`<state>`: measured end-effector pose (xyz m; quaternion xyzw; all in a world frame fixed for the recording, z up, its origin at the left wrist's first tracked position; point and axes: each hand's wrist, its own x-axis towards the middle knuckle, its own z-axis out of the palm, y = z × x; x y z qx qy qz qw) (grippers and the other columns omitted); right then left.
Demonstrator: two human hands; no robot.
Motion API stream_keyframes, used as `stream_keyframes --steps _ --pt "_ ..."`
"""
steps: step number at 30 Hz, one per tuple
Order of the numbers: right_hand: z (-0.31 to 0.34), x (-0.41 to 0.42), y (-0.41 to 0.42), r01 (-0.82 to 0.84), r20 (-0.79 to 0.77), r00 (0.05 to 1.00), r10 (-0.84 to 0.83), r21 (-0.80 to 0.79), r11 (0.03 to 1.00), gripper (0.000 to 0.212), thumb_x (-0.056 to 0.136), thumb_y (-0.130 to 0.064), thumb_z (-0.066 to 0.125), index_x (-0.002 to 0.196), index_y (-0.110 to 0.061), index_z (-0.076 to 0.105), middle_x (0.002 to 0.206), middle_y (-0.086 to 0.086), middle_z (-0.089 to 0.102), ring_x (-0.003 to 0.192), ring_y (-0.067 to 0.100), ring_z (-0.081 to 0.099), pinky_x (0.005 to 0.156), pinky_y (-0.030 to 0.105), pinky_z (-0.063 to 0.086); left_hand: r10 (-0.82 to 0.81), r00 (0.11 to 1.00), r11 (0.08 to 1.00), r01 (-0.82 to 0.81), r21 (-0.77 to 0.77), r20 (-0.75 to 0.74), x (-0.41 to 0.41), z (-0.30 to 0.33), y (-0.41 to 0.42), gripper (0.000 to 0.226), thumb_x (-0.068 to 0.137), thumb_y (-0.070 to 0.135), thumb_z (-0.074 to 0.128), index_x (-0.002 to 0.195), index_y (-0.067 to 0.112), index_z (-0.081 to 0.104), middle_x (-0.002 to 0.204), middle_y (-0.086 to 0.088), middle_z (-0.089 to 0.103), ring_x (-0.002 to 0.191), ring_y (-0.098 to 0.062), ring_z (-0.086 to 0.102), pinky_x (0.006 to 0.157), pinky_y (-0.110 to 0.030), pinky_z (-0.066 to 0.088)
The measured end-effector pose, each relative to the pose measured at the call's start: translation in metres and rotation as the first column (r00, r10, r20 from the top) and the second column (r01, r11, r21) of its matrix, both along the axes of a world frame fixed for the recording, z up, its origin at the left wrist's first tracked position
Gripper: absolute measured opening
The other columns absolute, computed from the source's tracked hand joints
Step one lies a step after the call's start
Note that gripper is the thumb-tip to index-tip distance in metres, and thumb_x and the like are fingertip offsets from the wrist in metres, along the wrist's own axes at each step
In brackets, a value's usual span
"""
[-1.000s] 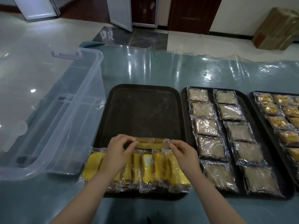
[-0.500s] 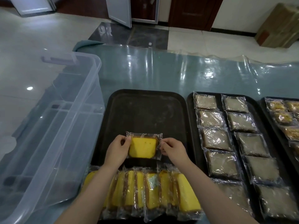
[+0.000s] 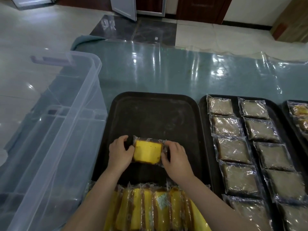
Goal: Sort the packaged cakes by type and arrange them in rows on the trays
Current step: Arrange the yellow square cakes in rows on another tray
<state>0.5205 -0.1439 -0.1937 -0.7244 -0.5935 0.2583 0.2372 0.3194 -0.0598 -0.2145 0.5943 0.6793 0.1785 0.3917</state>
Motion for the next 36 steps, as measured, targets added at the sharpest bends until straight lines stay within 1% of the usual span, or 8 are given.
stream_keyframes --steps 2,5,10,19,24,29,33,36 --pt "-0.003 -0.007 0.001 -0.190 0.169 0.968 0.184 0.022 0.981 0.048 0.099 -0.035 0.052 0.145 -0.028 0.041 0.151 -0.007 0.039 0.143 0.012 0.029 0.120 0.033 0.023 -0.048 0.982 0.985 0.077 0.154 -0.181 -0.007 -0.001 0.003 0.049 0.096 0.023 0.057 0.143 0.015 0.046 0.146 -0.003 0.046 0.141 -0.023 0.032 0.118 -0.040 0.028" --pt "-0.010 -0.014 0.005 -0.420 0.303 0.854 0.423 -0.079 0.904 0.055 0.102 -0.044 0.042 0.153 -0.032 0.028 0.165 -0.004 0.013 0.153 0.019 0.006 0.122 0.035 0.000 -0.135 0.941 0.944 0.217 0.248 -0.312 -0.023 -0.014 0.012 0.048 0.100 0.025 0.051 0.146 0.011 0.044 0.155 -0.007 0.038 0.147 -0.023 0.024 0.121 -0.039 0.022" --pt "-0.018 -0.018 0.024 -0.434 0.387 0.801 0.456 -0.149 0.888 0.054 0.105 -0.046 0.031 0.156 -0.030 0.023 0.167 0.000 0.006 0.154 0.024 0.002 0.118 0.034 -0.012 -0.235 0.898 0.900 0.346 0.266 -0.372 -0.029 -0.027 0.021 0.052 0.103 0.024 0.043 0.153 0.012 0.032 0.159 -0.005 0.030 0.149 -0.018 0.023 0.120 -0.031 0.015" --pt "-0.028 -0.011 0.094 -0.348 0.451 0.806 0.384 -0.164 0.923 0.061 0.102 -0.049 0.015 0.157 -0.024 0.017 0.167 0.005 0.006 0.154 0.027 0.003 0.124 0.043 -0.001 -0.208 0.886 0.896 0.343 0.283 -0.414 -0.024 -0.037 0.023 0.053 0.100 0.026 0.047 0.151 0.015 0.036 0.159 0.000 0.032 0.148 -0.015 0.024 0.121 -0.032 0.016" --pt "-0.036 -0.019 0.142 -0.347 0.454 0.808 0.374 -0.147 0.926 0.063 0.104 -0.053 0.020 0.159 -0.026 0.009 0.167 0.005 0.001 0.153 0.027 -0.001 0.125 0.045 0.000 -0.198 0.875 0.898 0.343 0.275 -0.442 -0.023 -0.039 0.024 0.054 0.099 0.029 0.047 0.151 0.017 0.037 0.159 0.002 0.031 0.148 -0.013 0.024 0.122 -0.032 0.018" --pt "-0.040 -0.026 0.181 -0.385 0.479 0.778 0.405 -0.145 0.911 0.060 0.105 -0.050 0.019 0.159 -0.026 0.007 0.167 0.006 0.002 0.153 0.028 0.000 0.125 0.045 0.000 -0.197 0.873 0.898 0.343 0.276 -0.446 -0.024 -0.038 0.024 0.055 0.099 0.031 0.047 0.152 0.019 0.035 0.160 0.003 0.029 0.148 -0.011 0.022 0.121 -0.028 0.012" --pt "-0.043 -0.028 0.202 -0.392 0.501 0.761 0.413 -0.152 0.907 0.066 0.102 -0.058 0.019 0.159 -0.026 0.006 0.167 0.007 0.000 0.153 0.028 0.000 0.125 0.046 0.003 -0.183 0.878 0.899 0.331 0.286 -0.443 -0.023 -0.037 0.024 0.056 0.100 0.034 0.043 0.154 0.023 0.030 0.162 0.007 0.023 0.149 -0.007 0.015 0.119 -0.025 0.005" --pt "-0.046 -0.030 0.213 -0.402 0.512 0.750 0.419 -0.151 0.903 0.069 0.101 -0.061 0.017 0.159 -0.026 0.005 0.167 0.007 0.001 0.153 0.028 0.000 0.125 0.046 0.003 -0.179 0.883 0.900 0.325 0.289 -0.435 -0.022 -0.037 0.024 0.056 0.100 0.034 0.043 0.154 0.023 0.031 0.161 0.007 0.024 0.149 -0.006 0.015 0.120 -0.025 0.006"
